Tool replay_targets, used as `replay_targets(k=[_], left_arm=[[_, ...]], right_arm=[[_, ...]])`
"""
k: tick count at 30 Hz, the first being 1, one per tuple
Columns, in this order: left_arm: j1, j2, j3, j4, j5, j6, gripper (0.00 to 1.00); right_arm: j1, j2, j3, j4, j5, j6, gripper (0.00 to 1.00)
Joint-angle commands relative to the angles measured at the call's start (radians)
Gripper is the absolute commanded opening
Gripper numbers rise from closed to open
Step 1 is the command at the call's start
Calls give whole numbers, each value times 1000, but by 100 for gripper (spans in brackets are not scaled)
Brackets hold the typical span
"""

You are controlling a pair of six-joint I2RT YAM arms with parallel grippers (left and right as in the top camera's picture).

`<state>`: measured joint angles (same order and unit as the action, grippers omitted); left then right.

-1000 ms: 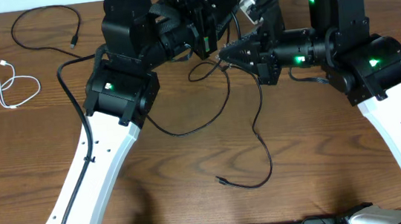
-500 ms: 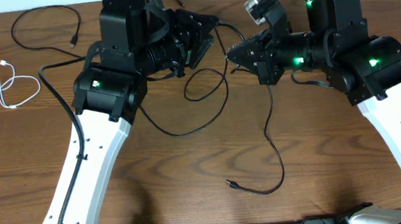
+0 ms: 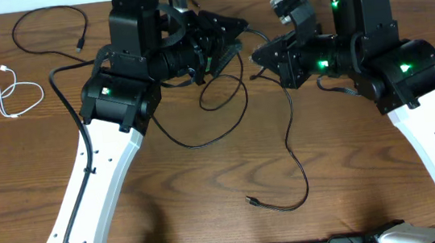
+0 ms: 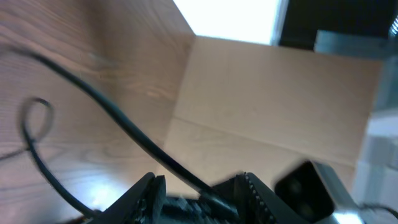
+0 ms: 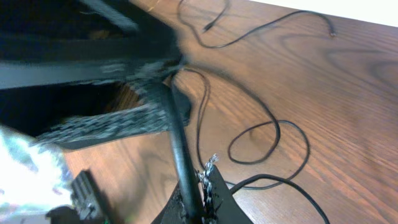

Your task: Untangle cables

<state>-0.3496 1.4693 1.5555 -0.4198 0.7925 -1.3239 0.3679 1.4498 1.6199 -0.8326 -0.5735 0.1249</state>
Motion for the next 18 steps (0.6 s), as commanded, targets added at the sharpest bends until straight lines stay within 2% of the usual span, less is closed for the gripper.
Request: replay_targets(k=[1,18], left_arm=[[-5,-19,6,24,96,-69,42],[-43,-19,6,25,48,-88,42]], right_arm=[[5,0,2,2,49,35,1],[7,0,2,1,-72,23,1]])
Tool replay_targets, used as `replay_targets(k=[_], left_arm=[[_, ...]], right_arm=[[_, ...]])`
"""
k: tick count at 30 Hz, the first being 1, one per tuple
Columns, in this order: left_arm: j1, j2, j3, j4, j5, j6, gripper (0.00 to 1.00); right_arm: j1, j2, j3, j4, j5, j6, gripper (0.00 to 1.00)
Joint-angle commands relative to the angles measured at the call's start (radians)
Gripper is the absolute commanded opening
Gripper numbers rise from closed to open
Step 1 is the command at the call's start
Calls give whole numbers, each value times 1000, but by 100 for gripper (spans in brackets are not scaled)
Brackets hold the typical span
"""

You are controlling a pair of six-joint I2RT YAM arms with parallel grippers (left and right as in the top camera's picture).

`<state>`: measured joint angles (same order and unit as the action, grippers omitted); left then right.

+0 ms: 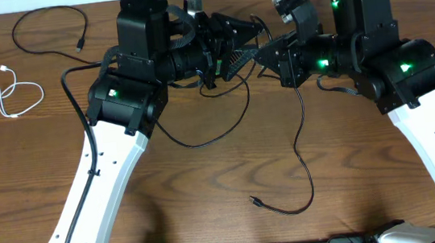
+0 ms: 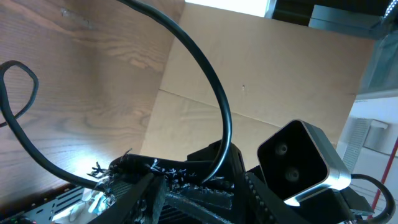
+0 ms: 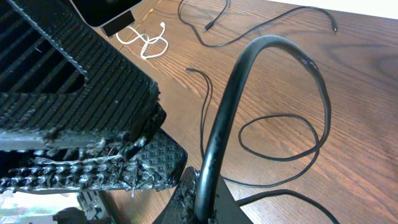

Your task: Untangle cables

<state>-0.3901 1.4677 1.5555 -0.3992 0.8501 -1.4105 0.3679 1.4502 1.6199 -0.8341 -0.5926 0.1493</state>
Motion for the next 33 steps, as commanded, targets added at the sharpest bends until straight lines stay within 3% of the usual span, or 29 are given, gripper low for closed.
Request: replay_targets(k=[1,16,20,27,33], left_arm=[[-3,-18,6,5,-15,-1,42],[-33,0,6,5,-85,3,42],[-44,5,6,5,-84,2,36],[-43,5,6,4,-84,2,35],[-43,5,6,3,-80,2,21]], right_arm=[[7,-1,2,3,-59,-1,1],[61,1,2,-16,-97,-103,1],[65,1,2,-14,-86,-102,1],[64,1,2,-16,-38,-97,1],[64,1,2,-15,-38,-97,1]])
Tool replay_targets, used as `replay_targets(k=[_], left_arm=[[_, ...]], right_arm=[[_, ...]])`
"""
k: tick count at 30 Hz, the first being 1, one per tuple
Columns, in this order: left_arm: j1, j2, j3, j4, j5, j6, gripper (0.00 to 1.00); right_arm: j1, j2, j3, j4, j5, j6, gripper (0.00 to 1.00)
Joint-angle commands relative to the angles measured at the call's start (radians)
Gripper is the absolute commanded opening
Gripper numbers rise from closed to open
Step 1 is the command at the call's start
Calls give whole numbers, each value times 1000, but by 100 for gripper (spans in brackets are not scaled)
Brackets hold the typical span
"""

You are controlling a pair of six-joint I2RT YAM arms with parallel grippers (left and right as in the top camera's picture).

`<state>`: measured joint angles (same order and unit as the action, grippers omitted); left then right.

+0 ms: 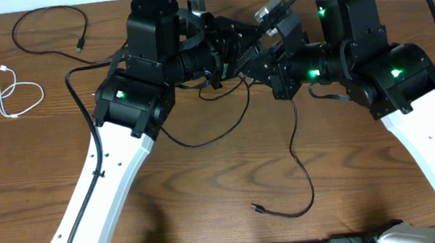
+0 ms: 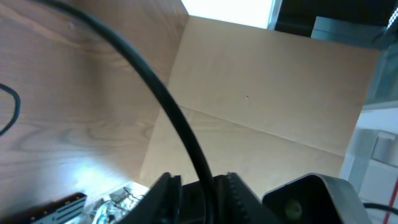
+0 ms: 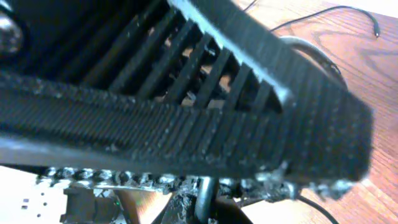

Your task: Untangle cables

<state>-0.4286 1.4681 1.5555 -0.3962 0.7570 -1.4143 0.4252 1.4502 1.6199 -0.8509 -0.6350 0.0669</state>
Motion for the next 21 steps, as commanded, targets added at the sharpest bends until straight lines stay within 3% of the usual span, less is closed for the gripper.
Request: replay_targets(k=[1,21], left_arm=[[-5,5,6,0,13,6,20],[-5,5,6,-3,13,6,24]], right_arm=[[7,1,2,2,5,-15,1],[1,1,2,6,8,-12,1]])
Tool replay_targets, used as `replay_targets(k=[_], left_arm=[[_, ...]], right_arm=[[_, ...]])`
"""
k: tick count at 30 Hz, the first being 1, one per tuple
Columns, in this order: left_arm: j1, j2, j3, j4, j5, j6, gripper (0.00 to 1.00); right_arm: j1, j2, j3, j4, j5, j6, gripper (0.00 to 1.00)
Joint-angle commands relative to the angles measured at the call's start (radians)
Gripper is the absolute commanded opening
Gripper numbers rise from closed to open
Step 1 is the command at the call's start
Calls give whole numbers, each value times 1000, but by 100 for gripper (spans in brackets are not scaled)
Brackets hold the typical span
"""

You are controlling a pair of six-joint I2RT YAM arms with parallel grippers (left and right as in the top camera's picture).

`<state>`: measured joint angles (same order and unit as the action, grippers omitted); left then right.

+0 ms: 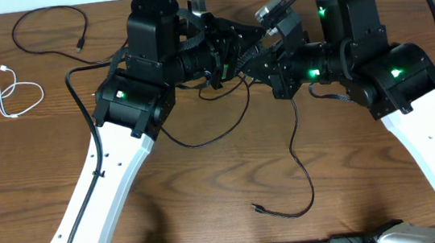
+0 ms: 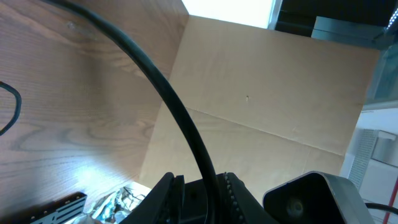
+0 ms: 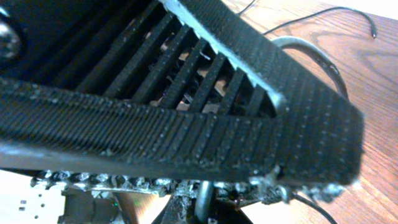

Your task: Untangle cables

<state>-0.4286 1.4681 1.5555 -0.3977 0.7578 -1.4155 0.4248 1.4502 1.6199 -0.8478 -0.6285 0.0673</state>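
A long black cable (image 1: 292, 134) hangs from both grippers at the back middle of the table. It loops over the wood, and its free plug (image 1: 256, 208) lies toward the front. My left gripper (image 1: 243, 38) is shut on the cable, which runs down between its jaws (image 2: 200, 182). My right gripper (image 1: 259, 59) sits right against the left one and is shut on the same cable (image 3: 204, 200). The left gripper's ribbed finger (image 3: 186, 124) fills most of the right wrist view.
A second black cable (image 1: 46, 30) lies coiled at the back left. A white cable lies at the left edge. A cardboard wall (image 2: 267, 106) stands behind the table.
Almost nothing differs. Both grippers remain shut on the black cable with their tips pressed close together, and the views have shifted only slightly.
At first both grippers held the black cable at the back, a short gap between them. Then the left gripper was further right, its tip meeting the right one. Later the right arm was further left, the fingers overlapping, and they stand so now.
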Motion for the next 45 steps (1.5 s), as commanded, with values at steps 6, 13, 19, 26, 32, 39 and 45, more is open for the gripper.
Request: replay_targets(k=[6,13,19,26,32,39,45], left_arm=[[-5,5,6,-1,12,7,24],[-5,5,6,-1,12,7,24],[-5,5,6,-1,12,7,23],[-5,5,6,0,12,7,19],[-5,5,6,-1,11,7,8],[14,5,6,-8,4,54,8],[87,5,6,-100,4,83,8]], right_arm=[[1,1,2,2,86,27,1],[2,1,2,-2,72,29,1],[3,1,2,-2,33,29,1],[2,1,2,-6,26,29,1],[2,1,2,-17,27,29,1],[2,1,2,-29,20,29,17],[-4,1,2,-68,55,29,64]])
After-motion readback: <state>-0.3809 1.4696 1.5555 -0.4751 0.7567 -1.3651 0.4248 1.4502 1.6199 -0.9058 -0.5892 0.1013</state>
